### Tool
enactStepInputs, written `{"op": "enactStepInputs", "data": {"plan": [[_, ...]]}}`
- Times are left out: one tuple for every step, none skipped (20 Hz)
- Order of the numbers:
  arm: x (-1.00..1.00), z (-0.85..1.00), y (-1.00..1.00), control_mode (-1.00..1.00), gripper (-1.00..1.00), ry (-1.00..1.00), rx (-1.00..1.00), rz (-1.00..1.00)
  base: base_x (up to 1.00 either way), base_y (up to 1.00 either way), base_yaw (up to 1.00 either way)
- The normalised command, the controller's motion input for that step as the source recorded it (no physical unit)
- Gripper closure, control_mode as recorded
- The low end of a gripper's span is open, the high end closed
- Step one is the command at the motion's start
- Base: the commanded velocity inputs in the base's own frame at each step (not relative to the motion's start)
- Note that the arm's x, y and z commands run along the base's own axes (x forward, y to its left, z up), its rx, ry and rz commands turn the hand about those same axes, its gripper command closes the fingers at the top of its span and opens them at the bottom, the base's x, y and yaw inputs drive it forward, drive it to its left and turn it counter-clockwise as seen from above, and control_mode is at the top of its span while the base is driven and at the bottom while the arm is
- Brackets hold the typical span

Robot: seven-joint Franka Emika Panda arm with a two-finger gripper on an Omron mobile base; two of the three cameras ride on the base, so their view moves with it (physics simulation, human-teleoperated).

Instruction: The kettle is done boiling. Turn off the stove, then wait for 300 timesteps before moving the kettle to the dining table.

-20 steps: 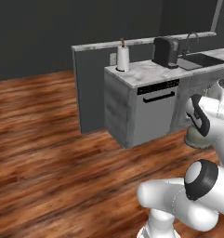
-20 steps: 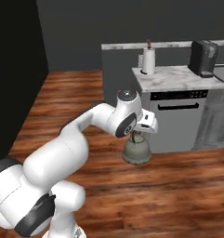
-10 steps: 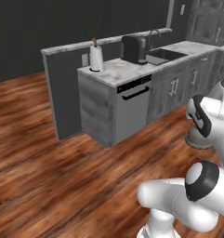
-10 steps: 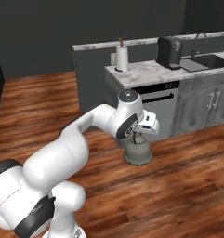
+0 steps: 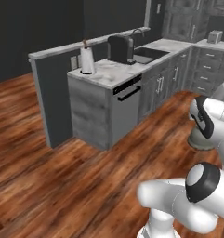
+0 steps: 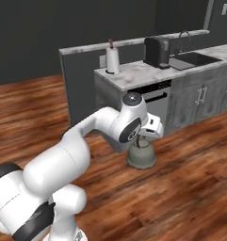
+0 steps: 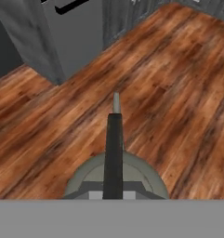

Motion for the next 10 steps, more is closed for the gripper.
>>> {"op": "enactStepInputs", "data": {"plan": [[0.00,0.00,0.00,1.00,1.00,0.00,0.00,0.00,0.31,0.74,-0.25],[0.00,0.00,0.00,1.00,1.00,0.00,0.00,0.00,0.32,0.69,-0.25],[0.00,0.00,0.00,1.00,1.00,0.00,0.00,0.00,0.37,0.69,-0.28],[0.00,0.00,0.00,1.00,1.00,0.00,0.00,0.00,0.40,0.61,-0.34],[0.00,0.00,0.00,1.00,1.00,0.00,0.00,0.00,0.31,0.51,-0.39],[0.00,0.00,0.00,1.00,1.00,0.00,0.00,0.00,0.27,0.36,-0.44],[0.00,0.00,0.00,1.00,1.00,0.00,0.00,0.00,0.26,0.31,-0.47],[0.00,0.00,0.00,1.00,1.00,0.00,0.00,0.00,0.26,0.33,-0.49],[0.00,0.00,0.00,1.00,1.00,0.00,0.00,0.00,0.29,0.43,-0.52],[0.00,0.00,0.00,1.00,1.00,0.00,0.00,0.00,0.23,0.39,-0.53]]}}
